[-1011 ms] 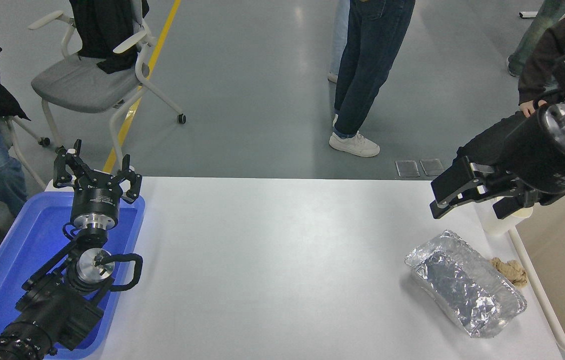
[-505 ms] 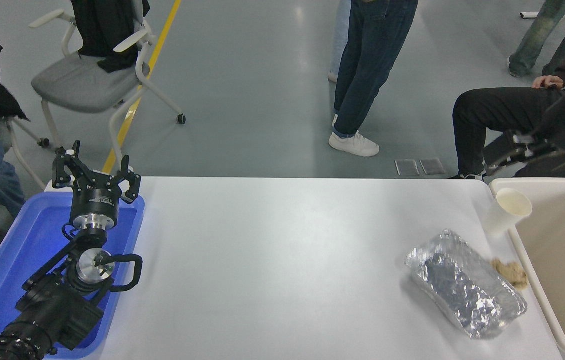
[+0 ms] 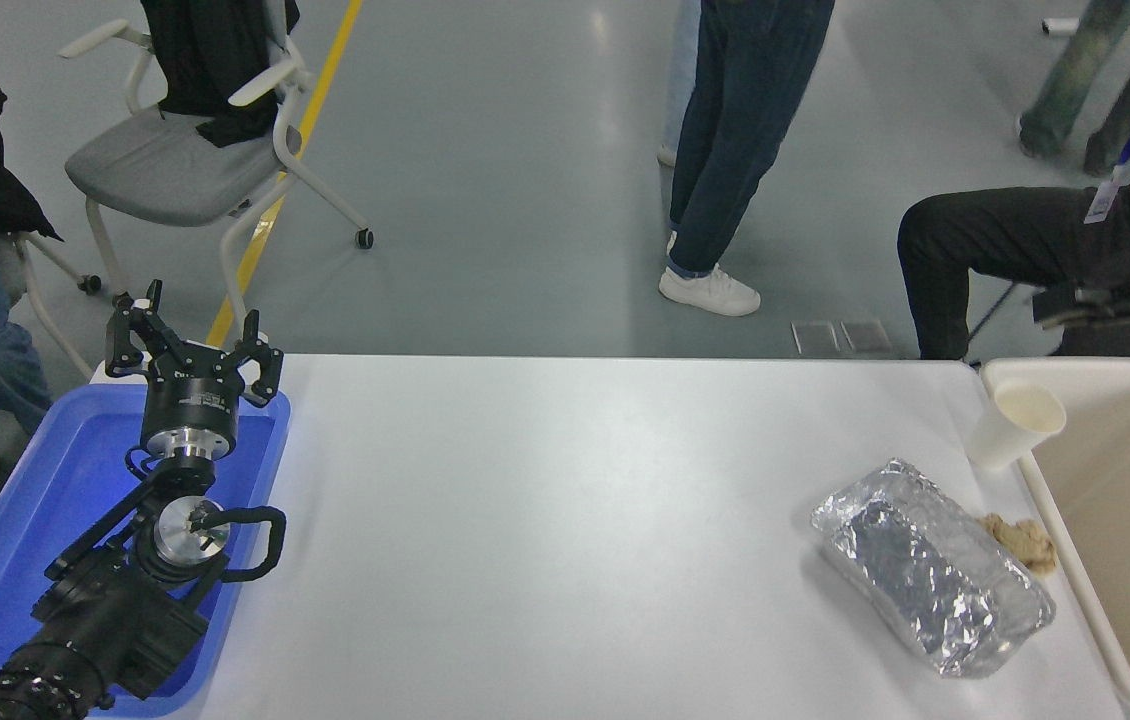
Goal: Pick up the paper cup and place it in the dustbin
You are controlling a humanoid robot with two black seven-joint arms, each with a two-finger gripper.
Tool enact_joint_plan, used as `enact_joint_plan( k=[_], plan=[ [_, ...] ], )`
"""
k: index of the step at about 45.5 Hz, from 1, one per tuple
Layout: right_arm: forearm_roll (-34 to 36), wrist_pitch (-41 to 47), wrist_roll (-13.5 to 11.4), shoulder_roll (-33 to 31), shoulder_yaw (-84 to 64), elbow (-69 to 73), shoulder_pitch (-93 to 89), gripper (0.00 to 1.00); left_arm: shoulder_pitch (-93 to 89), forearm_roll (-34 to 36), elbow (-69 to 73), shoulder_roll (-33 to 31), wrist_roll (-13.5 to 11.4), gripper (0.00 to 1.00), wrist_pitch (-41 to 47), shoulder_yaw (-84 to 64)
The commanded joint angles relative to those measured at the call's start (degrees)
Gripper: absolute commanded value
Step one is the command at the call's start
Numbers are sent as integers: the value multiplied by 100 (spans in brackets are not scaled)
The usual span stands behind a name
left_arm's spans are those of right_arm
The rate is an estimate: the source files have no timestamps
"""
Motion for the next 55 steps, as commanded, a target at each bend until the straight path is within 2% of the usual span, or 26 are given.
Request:
enact_joint_plan(
  k=[1,9,23,44,52,55],
  plan=[
    [-45,-934,1,353,861,-1196,-1699,100,0,1,0,0,0,99,0,0],
    [43,-1470,-8,757,1380,-1707,-2376,100,0,1,0,0,0,99,0,0],
    [70,-1611,-52,1083,2118,-2181,-2799,100,-8,1,0,0,0,99,0,0],
    [316,-1620,-148,1144,2267,-2217,-2886,99,-8,1,0,0,-9,99,0,0],
    [316,-1611,-289,1206,2487,-2182,-2922,95,-8,1,0,0,-9,99,0,0],
    [316,-1611,-324,1206,2514,-2164,-2931,90,-8,1,0,0,-9,99,0,-9]
  ],
)
